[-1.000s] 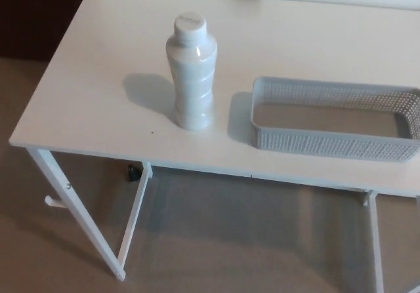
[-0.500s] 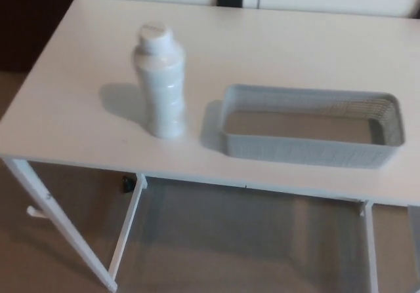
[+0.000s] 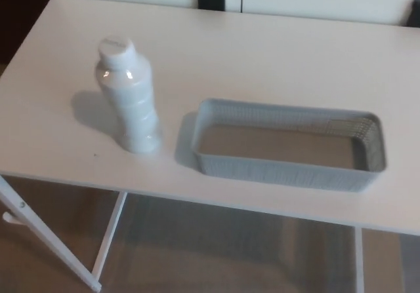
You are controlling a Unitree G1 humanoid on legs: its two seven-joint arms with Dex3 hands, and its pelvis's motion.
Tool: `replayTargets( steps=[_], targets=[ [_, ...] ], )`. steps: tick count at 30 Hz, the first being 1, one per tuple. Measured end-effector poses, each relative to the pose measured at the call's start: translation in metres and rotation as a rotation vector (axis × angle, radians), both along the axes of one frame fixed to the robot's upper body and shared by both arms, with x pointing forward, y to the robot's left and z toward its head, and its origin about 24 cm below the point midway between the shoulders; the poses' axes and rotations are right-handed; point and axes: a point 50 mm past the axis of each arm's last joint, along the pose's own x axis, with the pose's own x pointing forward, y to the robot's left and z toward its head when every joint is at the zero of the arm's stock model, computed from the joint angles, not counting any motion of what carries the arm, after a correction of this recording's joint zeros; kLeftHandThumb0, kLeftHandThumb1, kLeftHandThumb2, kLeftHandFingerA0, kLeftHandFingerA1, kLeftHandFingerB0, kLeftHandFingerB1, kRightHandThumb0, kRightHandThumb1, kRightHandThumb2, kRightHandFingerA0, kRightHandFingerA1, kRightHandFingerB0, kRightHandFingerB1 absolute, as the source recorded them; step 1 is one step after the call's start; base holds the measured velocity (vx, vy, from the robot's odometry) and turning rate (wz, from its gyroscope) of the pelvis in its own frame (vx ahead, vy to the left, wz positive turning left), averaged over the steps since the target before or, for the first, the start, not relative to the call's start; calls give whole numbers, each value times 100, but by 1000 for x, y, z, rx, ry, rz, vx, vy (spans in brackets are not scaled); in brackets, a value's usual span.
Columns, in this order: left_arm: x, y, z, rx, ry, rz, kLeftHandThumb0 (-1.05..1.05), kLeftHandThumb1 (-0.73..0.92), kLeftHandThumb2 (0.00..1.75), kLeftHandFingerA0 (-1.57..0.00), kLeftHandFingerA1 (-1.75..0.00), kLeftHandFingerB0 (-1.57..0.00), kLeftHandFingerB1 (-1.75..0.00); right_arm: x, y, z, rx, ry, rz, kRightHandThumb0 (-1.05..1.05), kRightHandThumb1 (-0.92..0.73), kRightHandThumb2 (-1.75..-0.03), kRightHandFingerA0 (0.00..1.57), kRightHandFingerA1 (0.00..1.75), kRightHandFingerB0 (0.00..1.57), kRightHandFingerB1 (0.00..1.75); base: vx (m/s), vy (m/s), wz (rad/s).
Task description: The robot walk up to a desk on which a bottle is kept on the left hand side and a container is kept on the right hand side. The robot uses its left hand to pick up the bottle and places it in the container.
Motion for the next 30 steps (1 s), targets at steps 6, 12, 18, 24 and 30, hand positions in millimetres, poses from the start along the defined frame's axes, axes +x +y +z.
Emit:
replayTargets(
  steps=[6,12,18,24,30],
  targets=[
    [7,8,7,29,-25,-11,-21,50,55,-54,-42,-26,-31,3,7,-3,10,-1,0,-56,-35,-71,22,49,18,48,62,193,-3],
    [7,8,7,31,-25,-12,-21,48,54,-57,-42,-25,-30,7,9,-3,11,-5,1,-53,-43,-53,28,41,25,37,41,-7,4],
    [7,8,7,30,-25,-12,-21,47,54,-56,-42,-25,-30,5,9,-4,13,4,-3,-56,-35,-71,24,49,20,45,18,-96,3],
    [9,8,8,31,-31,-14,-24,48,54,-54,-41,-25,-30,7,9,-5,4,9,10,-58,-34,-71,27,50,20,46,4,-42,0],
    [11,8,8,32,-36,-15,-21,48,54,-58,-42,-25,-30,11,10,-4,0,4,17,-61,-33,-72,28,48,19,46,0,0,0]
  ],
)
